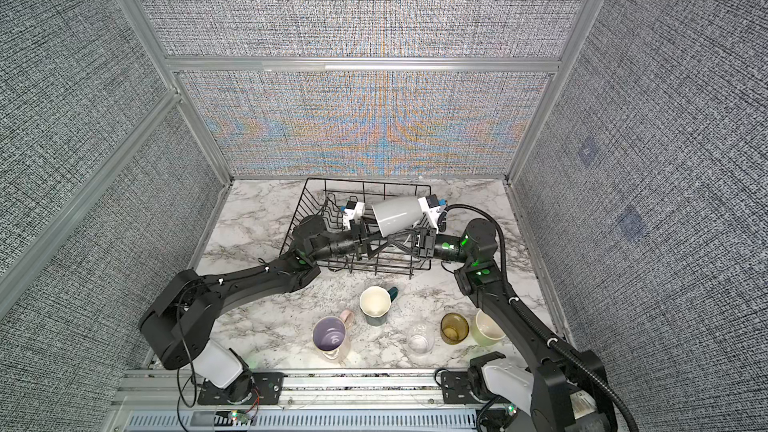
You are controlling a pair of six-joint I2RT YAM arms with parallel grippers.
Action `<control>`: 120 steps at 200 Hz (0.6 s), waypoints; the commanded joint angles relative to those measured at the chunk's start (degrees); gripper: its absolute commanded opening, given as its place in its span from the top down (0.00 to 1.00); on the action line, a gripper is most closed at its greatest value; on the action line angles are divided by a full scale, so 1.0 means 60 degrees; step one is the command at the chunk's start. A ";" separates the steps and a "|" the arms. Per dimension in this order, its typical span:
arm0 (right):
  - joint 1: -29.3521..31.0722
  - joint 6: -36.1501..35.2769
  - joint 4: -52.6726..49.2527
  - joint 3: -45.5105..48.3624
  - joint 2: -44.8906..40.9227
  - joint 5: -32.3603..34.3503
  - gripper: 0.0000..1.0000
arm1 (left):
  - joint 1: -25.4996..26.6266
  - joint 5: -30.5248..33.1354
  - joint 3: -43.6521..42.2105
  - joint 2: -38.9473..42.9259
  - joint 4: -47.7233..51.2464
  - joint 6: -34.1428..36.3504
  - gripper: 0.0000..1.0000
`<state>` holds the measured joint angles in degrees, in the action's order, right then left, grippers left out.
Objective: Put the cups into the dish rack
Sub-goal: 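Grasp the mug's rim with the right gripper while the left gripper holds, then open the left gripper and draw it back while the right gripper holds the mug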
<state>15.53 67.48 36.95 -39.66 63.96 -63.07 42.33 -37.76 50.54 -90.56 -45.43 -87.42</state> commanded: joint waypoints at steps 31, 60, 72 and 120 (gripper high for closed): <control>-0.0010 -0.4628 -0.3969 -0.1176 0.0053 0.1917 1.00 | -0.0490 0.1713 0.0194 0.2230 0.7024 0.4187 0.19; -0.0010 -0.6271 -0.5981 -0.1929 0.0491 0.3390 1.00 | -0.0543 0.4598 0.0505 0.3668 1.0771 0.5282 0.16; -0.0010 -0.6735 -0.6536 -0.2256 0.0811 0.4032 1.00 | -0.0661 0.5127 0.0372 0.4196 1.1427 0.5312 0.14; 0.0190 -0.8257 -0.7488 -0.3652 0.2585 0.6073 1.00 | -0.0786 0.5667 -0.0117 0.5828 1.3193 0.5795 0.14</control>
<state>15.81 26.46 -5.34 -57.60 75.83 -35.40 37.74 -8.71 50.28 -58.35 23.16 -56.53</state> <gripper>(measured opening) 0.144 0.856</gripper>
